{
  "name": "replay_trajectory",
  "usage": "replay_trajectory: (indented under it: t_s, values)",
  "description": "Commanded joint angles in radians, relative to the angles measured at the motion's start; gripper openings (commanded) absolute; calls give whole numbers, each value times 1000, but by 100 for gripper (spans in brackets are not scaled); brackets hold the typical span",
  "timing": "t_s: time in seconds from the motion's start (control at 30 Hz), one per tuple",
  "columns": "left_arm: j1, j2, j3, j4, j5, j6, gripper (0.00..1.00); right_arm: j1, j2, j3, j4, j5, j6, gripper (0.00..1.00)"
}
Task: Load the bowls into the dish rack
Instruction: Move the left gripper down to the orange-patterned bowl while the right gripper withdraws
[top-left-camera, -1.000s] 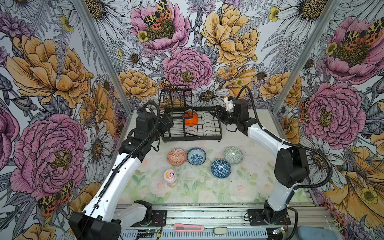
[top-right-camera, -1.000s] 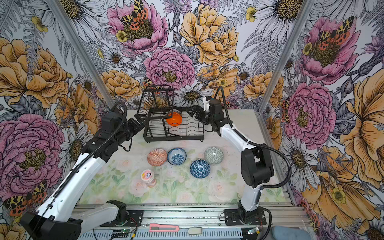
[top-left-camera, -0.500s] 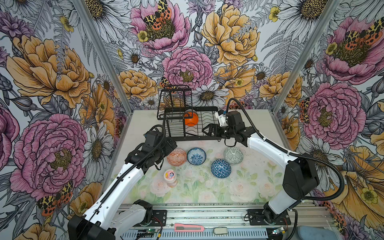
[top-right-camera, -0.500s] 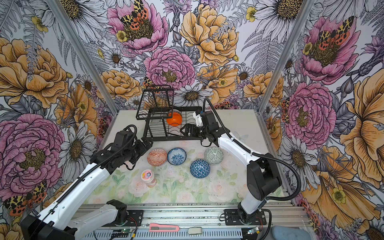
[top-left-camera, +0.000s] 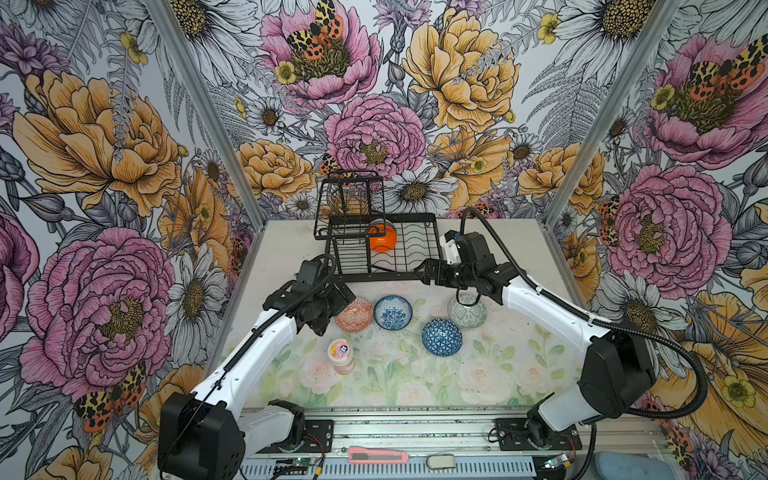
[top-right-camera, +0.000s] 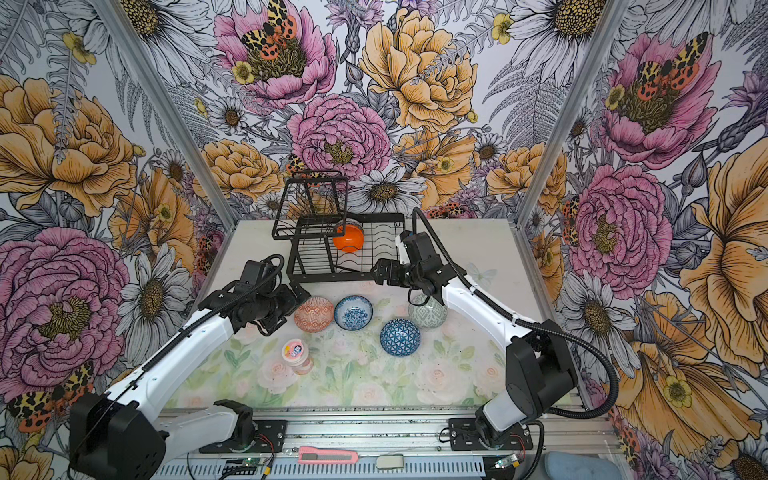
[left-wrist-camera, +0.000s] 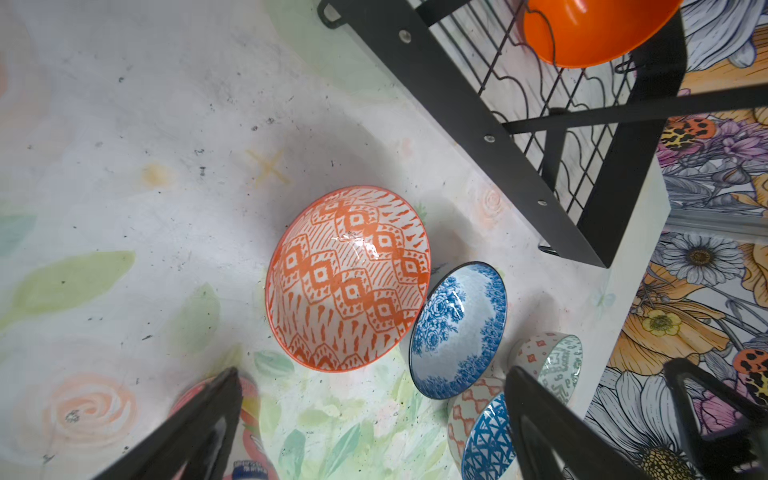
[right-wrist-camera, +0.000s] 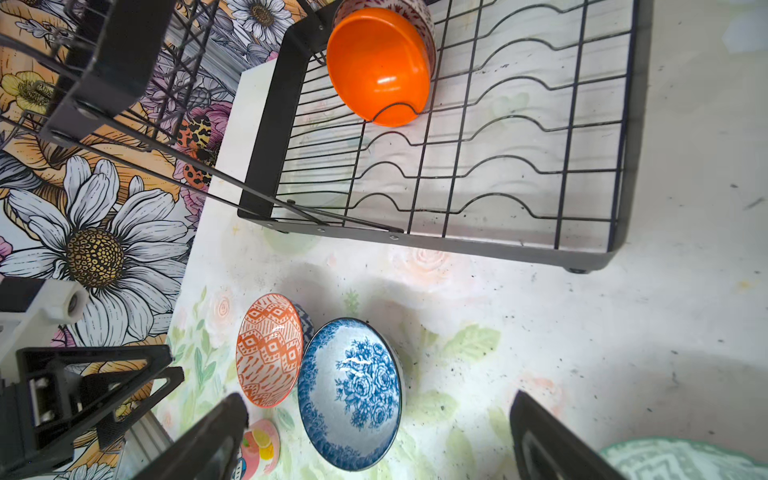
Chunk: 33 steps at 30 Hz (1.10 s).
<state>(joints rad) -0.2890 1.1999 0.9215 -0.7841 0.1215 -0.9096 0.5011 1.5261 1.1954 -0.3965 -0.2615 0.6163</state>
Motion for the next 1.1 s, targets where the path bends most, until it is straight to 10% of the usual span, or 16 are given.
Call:
replay_trajectory:
  t_s: [0.0,1.07]
  values:
    - [13,27,-4,-10,60,48,99,7,-43,-8,4,41,20,99]
    - [48,317,17,-61,-18,267,37,6,-9,-13,4,-7,2,99]
